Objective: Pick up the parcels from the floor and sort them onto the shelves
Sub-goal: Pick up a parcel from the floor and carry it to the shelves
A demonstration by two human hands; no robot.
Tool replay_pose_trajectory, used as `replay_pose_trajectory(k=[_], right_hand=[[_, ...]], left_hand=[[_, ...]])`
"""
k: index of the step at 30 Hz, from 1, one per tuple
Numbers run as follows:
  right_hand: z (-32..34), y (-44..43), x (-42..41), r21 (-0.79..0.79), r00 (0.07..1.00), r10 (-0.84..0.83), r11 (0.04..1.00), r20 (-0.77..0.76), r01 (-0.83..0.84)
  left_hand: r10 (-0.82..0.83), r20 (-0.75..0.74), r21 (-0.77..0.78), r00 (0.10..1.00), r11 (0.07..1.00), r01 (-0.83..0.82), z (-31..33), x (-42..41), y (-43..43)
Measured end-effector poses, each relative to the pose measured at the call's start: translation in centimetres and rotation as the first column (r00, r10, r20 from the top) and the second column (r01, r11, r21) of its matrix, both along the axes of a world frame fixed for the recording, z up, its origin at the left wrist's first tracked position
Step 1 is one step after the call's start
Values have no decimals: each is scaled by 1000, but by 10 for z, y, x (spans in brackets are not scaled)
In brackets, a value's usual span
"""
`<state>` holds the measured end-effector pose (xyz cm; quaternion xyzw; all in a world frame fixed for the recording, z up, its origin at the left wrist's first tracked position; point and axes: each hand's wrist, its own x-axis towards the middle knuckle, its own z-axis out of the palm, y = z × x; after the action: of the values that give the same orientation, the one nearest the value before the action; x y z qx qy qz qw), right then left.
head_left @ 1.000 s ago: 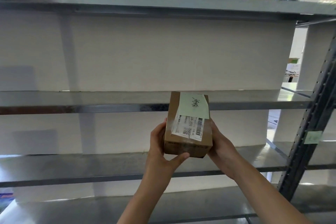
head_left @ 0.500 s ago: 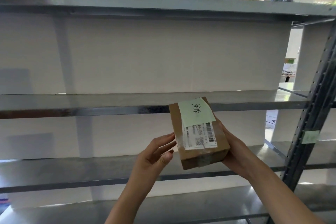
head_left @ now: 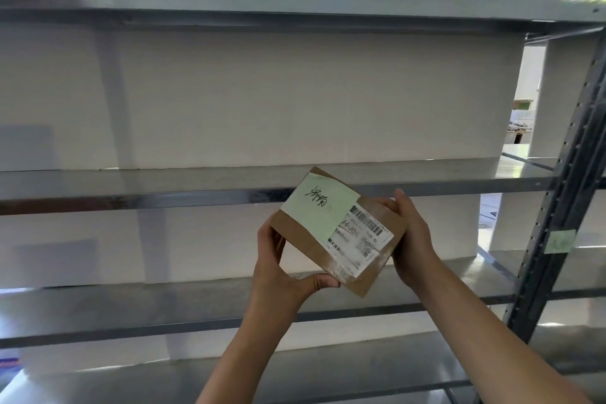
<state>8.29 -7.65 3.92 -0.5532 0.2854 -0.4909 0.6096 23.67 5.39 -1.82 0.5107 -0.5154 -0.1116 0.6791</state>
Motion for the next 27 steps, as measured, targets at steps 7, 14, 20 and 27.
replay_pose_trajectory(k=[7,14,20,27], right_hand=[[1,28,38,115,993,27,993,113,-40],[-14,37,44,38,992,106,993,66,-109],[-5,32,39,32,985,134,990,104,-138],[0,35,43,74,936,295,947,193,-314]], left_hand=[[195,-207,-102,959,970,-219,-4,-12,0],[327,-187,-103,926,931,-350,-2,-15,10],[252,-173,-108,952,956,-273,12,-10,27],[289,-222,-89,931,945,-315,33,-12,69]])
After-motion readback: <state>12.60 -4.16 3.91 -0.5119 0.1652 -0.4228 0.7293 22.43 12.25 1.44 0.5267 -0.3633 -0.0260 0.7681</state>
